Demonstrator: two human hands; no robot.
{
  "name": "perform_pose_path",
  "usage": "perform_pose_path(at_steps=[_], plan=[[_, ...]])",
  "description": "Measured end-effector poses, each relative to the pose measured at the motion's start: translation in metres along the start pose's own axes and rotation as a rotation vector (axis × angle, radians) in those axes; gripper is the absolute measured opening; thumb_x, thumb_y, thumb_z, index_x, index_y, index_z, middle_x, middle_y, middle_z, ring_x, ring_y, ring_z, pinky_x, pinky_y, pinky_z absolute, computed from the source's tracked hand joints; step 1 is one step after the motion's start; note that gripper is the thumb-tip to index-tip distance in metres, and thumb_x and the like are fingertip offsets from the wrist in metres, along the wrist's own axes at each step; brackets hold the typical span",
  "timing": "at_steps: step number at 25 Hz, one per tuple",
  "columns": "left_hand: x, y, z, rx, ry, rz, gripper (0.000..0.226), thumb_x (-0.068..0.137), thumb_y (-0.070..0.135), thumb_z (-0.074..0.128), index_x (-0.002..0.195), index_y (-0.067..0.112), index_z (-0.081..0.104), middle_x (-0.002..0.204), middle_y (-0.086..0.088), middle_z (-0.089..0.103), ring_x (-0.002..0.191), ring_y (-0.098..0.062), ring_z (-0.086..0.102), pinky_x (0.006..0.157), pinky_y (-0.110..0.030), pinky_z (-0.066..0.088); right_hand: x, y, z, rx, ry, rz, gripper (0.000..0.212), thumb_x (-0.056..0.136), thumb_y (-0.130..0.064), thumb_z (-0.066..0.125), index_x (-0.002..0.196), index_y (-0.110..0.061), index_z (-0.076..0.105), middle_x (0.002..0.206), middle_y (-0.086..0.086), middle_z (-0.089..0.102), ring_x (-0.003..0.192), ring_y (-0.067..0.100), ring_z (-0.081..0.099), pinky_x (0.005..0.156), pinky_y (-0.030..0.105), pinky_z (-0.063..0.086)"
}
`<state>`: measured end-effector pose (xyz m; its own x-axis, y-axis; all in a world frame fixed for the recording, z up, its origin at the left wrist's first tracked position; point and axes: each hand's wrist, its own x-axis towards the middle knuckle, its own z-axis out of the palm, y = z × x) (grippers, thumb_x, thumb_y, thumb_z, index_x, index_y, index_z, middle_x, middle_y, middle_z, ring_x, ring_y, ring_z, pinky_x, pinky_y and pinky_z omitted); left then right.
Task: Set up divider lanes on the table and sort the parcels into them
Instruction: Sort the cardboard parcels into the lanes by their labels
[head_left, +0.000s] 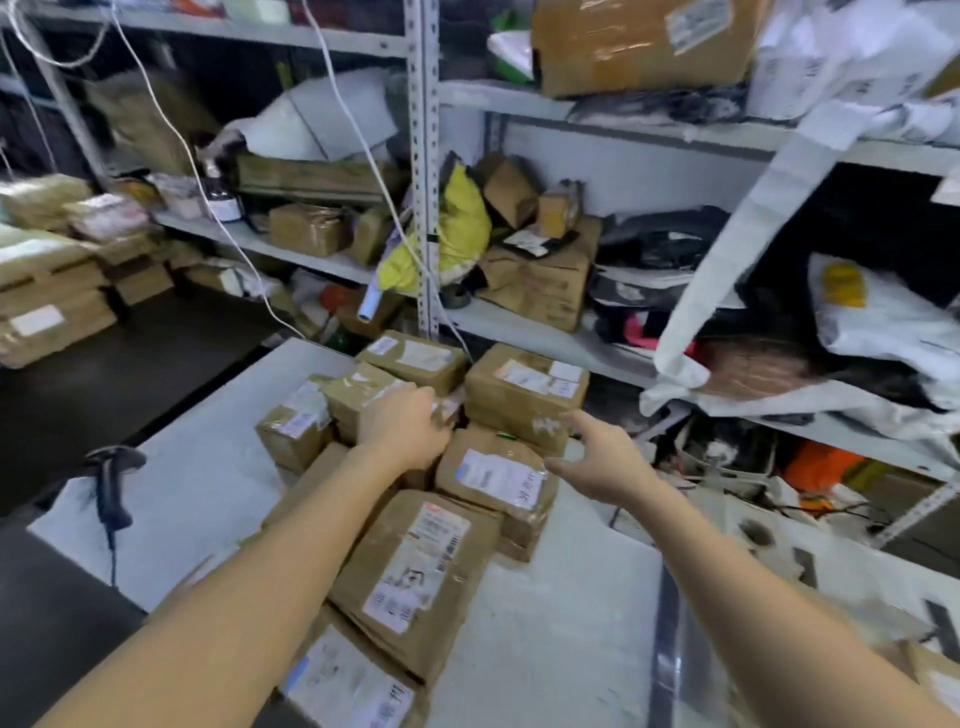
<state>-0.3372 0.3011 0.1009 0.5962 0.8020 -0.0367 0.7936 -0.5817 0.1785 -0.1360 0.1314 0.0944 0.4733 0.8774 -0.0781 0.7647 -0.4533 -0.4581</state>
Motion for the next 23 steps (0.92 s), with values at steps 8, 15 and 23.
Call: perform_pose_path(at_steps=[8, 15, 23], plan=[[0.064, -0.132, 0.025, -0.313, -0.009, -0.169, 0.052, 0.087, 0.042, 0.066, 0.134, 0.023, 0.058, 0.133, -0.007, 0.059, 0.119, -0.032, 0.057, 0.09, -0.043, 0.054, 0.089, -0.097, 0.089, 0.204, -0.083, 0.119, 0.07, 0.087, -0.041, 0.072, 0.149, -0.026, 0.045, 0.15, -0.003, 0.053, 0.126, 0.018, 0.057, 0.079, 0.026, 0.047], [0.095, -0.154, 0.068, -0.581, -0.127, -0.337, 0.056, 0.09, 0.05, 0.063, 0.131, 0.013, 0.054, 0.129, -0.009, 0.06, 0.114, -0.031, 0.059, 0.093, -0.043, 0.053, 0.143, -0.11, 0.139, 0.261, -0.104, 0.213, 0.069, 0.09, -0.044, 0.072, 0.15, -0.023, 0.044, 0.147, 0.001, 0.055, 0.125, 0.018, 0.056, 0.097, 0.034, 0.05], [0.085, -0.126, 0.089, -0.858, -0.128, -0.505, 0.095, 0.086, 0.051, 0.072, 0.158, 0.025, 0.016, 0.145, -0.004, 0.054, 0.127, -0.031, 0.056, 0.083, -0.035, 0.046, 0.182, -0.106, 0.171, 0.488, -0.153, 0.259, 0.079, 0.089, -0.045, 0.074, 0.156, -0.023, 0.037, 0.148, -0.004, 0.052, 0.13, 0.017, 0.053, 0.1, 0.033, 0.046]])
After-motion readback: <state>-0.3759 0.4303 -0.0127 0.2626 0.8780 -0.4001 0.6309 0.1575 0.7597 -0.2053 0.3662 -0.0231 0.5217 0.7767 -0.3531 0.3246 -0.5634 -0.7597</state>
